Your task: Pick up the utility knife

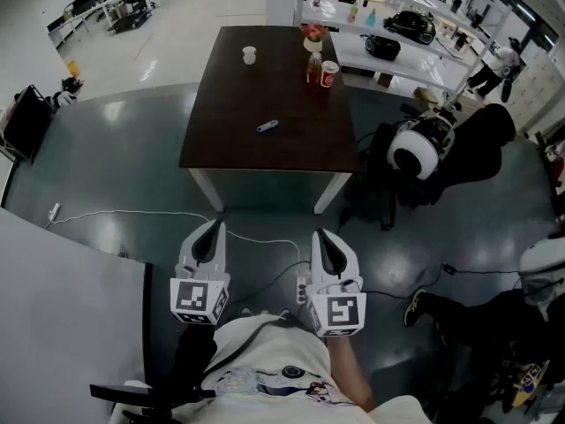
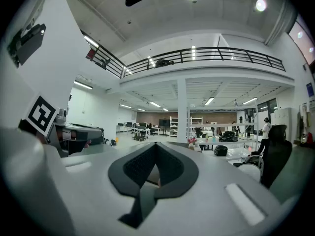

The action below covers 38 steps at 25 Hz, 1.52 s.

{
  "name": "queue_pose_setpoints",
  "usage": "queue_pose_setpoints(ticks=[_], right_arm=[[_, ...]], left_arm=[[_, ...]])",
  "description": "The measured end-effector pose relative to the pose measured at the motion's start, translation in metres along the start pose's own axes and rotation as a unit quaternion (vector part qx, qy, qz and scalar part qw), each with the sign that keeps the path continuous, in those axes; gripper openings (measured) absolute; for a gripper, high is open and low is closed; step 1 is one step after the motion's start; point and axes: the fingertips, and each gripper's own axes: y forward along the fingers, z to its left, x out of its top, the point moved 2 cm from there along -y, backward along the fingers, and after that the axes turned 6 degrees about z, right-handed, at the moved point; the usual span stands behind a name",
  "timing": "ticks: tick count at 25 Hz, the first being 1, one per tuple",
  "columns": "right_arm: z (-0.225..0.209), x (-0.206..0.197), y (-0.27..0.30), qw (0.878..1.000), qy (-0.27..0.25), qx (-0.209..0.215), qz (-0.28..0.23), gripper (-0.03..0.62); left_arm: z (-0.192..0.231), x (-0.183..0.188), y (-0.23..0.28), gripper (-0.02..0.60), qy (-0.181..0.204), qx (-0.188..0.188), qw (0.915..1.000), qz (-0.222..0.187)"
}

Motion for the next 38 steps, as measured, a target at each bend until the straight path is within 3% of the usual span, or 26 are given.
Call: queue_pose_setpoints(ticks=[16, 26, 31, 38], right_arm=[[-0.006, -0.002, -0.023, 0.999, 0.011, 0.036, -0.015, 0.000], [-0.008, -0.030, -0.016, 0.997, 0.042, 0.065, 0.019, 0.000], [-0.008, -0.034, 0.004, 0.997, 0.037, 0.069, 0.028, 0.002], [-0.015, -0.014, 0.055, 0.998, 0.035, 0.049, 0.026, 0.002]], left_arm=[[-0.042, -0.019, -0.006, -0.002, -0.011, 0.006, 0.9996, 0.026], [-0.047, -0.039, -0.009, -0.002, -0.016, 0.017, 0.9979, 0.061], [-0.032, -0.040, 0.014, -0.002, -0.021, 0.014, 0.9978, 0.061], [0.002, -0.020, 0.079, -0.002, -0.029, -0.022, 0.9985, 0.042]])
